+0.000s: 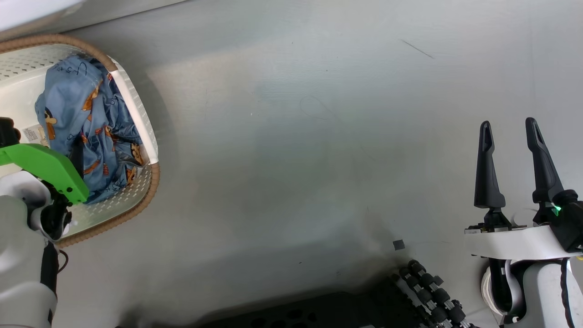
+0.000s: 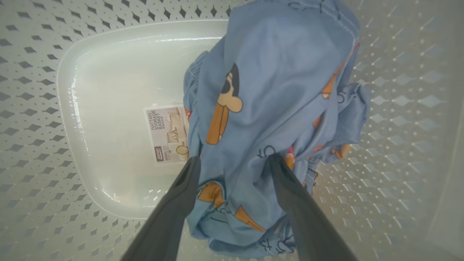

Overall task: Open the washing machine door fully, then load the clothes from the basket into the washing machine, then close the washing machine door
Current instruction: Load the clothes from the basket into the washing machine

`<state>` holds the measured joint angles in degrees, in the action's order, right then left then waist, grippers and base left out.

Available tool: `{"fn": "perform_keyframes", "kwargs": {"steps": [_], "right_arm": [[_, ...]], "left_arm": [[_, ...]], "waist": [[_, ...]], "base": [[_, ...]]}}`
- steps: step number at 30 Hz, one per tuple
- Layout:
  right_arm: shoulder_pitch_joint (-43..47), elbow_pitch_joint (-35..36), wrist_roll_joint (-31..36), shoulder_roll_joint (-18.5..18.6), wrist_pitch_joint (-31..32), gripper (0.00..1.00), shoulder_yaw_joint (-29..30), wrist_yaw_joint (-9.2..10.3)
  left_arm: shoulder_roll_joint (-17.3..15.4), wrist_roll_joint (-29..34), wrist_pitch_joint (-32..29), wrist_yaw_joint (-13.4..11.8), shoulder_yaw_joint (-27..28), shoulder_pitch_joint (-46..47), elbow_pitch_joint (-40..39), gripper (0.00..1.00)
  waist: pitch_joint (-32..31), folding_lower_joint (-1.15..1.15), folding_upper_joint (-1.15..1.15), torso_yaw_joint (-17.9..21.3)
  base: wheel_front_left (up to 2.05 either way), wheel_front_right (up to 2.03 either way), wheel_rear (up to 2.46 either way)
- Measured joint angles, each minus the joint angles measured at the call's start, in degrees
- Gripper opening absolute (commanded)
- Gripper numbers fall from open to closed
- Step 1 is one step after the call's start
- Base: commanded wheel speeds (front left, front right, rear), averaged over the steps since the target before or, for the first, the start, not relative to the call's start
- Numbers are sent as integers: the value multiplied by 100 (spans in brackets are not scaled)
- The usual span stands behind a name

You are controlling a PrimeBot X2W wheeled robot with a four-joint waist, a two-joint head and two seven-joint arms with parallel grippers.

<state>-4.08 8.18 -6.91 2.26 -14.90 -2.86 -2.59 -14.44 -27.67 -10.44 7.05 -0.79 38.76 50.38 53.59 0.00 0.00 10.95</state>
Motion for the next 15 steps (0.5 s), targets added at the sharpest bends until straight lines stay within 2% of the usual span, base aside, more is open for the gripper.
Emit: {"fn": "perform_keyframes", "kwargs": {"steps": [15], "right_arm": [[297,171,58,-5,0,100,124,14]], "left_arm": [[146,-78,152,5,-135,274,446,100]], "waist": [[43,0,0,-95]], "base": [[0,0,0]]}}
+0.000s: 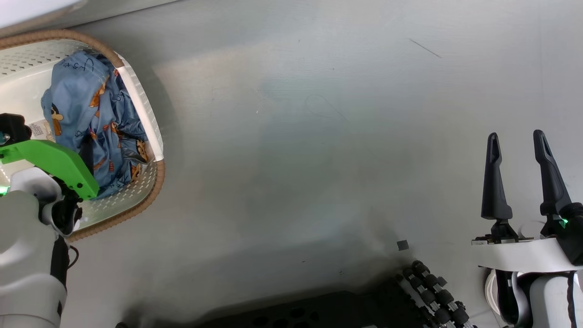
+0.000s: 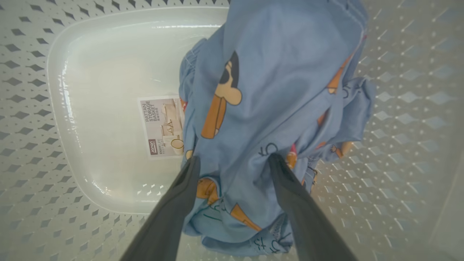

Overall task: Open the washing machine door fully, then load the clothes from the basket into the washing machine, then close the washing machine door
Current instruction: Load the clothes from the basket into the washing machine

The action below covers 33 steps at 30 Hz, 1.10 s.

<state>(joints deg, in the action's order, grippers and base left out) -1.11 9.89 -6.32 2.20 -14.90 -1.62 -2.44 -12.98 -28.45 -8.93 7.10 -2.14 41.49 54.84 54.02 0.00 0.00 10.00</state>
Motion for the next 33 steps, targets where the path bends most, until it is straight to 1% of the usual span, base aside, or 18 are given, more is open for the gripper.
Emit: {"fn": "perform_keyframes", "kwargs": {"steps": [9,18,28,29,30,31,32,33], "right_arm": [[168,100,45,-2,0,100,80,-2],[323,201,141,-4,0,100,133,-3],[453,319,198,-9,-1,100,187,-10],[483,333,199,-9,0,100,193,-19],[516,339,200,-10,0,100,199,-32],[530,339,201,-10,-1,100,201,-44],[530,346,211,-10,-1,100,200,-45],[530,359,222,-10,0,100,200,-45]], "left_arm": [[209,-119,42,1,-260,139,131,100],[181,-142,54,1,-439,211,277,100],[157,-191,203,1,-614,323,403,100],[157,-191,220,1,-639,335,409,95],[154,-191,233,1,-677,341,415,86],[153,-191,254,1,-712,341,423,48],[153,-191,269,1,-730,342,430,37],[152,-191,300,1,-739,343,441,31]], "waist": [[5,0,0,-46],[16,1,0,-90],[43,1,0,-151],[46,0,0,-157],[49,1,0,-164],[53,1,0,-169],[56,1,0,-175],[59,1,0,-180]], "base": [[0,0,0],[0,0,0],[0,0,0],[0,0,0],[0,0,0],[0,0,0],[0,0,0],[0,0,0]]}}
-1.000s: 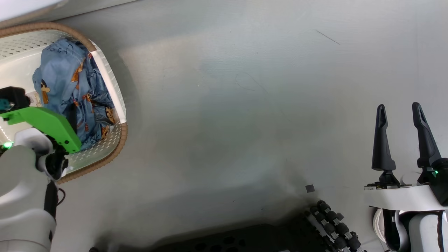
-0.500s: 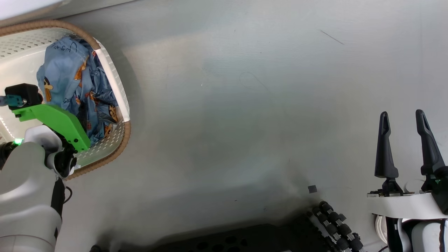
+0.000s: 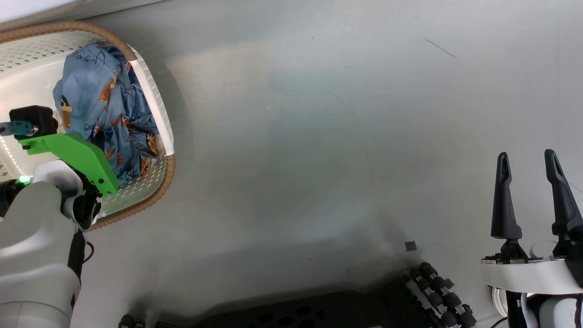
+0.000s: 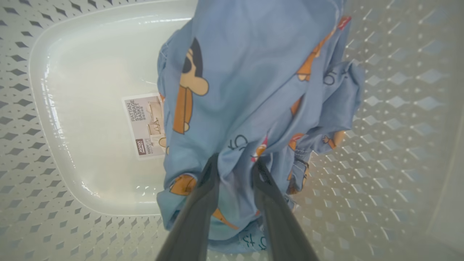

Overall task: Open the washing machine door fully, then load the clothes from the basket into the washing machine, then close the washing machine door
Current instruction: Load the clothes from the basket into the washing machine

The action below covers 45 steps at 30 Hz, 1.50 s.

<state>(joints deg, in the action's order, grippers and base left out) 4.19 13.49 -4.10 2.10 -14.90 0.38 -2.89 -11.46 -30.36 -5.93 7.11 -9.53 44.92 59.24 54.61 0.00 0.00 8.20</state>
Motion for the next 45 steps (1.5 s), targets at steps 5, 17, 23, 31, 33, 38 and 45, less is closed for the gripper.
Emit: {"fn": "perform_keyframes", "kwargs": {"steps": [5,17,23,31,33,38,45], "right_arm": [[6,48,14,-1,0,100,0,-1],[-38,57,20,-1,-1,100,-80,-58],[-561,-97,19,0,0,100,-231,-120],[-1096,-510,18,16,-1,100,-190,-178],[-1174,-605,16,20,-1,100,-185,-211],[-1351,-821,4,62,-1,100,-101,-236],[-1351,-1092,-36,177,-1,100,68,-261]], "left_arm": [[-20,-1,77,0,-103,3,111,15],[-25,-194,465,0,-136,47,182,0],[127,-438,1104,0,-121,-28,-38,0],[427,-513,2071,0,-261,-424,-397,0],[459,-520,2072,0,-324,-544,-480,0],[505,-570,2080,0,-400,-810,-865,0],[519,-550,2061,0,-127,-1238,-2114,0]], "waist": [[12,0,0,-16],[12,0,0,-40],[-99,0,0,-72],[-487,0,0,-255],[-619,0,0,-322],[-973,0,0,-509],[-1579,0,0,-861]], "base": [[0,0,0],[0,0,0],[0,0,0],[0,0,0],[0,0,0],[0,0,0],[0,0,0]]}}
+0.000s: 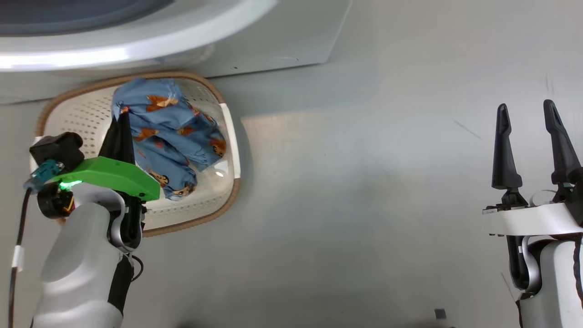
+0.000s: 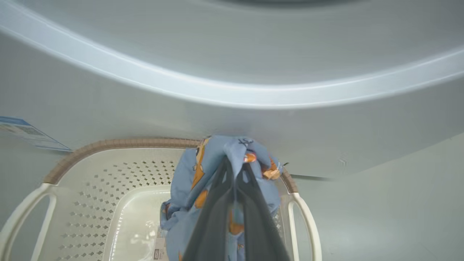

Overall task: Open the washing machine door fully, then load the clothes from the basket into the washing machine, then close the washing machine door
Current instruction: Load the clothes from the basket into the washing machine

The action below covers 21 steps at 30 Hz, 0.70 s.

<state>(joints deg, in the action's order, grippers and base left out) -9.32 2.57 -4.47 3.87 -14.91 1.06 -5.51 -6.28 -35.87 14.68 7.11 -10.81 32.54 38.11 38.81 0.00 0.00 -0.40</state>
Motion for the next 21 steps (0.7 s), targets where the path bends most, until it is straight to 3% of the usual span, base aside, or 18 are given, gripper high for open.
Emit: {"fn": "perform_keyframes", "kwargs": {"steps": [11,21], "right_arm": [[157,-280,-7,169,0,100,64,-91],[441,-459,-37,159,1,100,-99,-101]], "left_arm": [[201,420,1,0,370,-983,-1439,0],[130,989,1,0,662,-1889,-2435,0]], "waist": [[-885,0,0,-509],[-1749,0,0,-831]], "base": [[0,0,0],[0,0,0]]}}
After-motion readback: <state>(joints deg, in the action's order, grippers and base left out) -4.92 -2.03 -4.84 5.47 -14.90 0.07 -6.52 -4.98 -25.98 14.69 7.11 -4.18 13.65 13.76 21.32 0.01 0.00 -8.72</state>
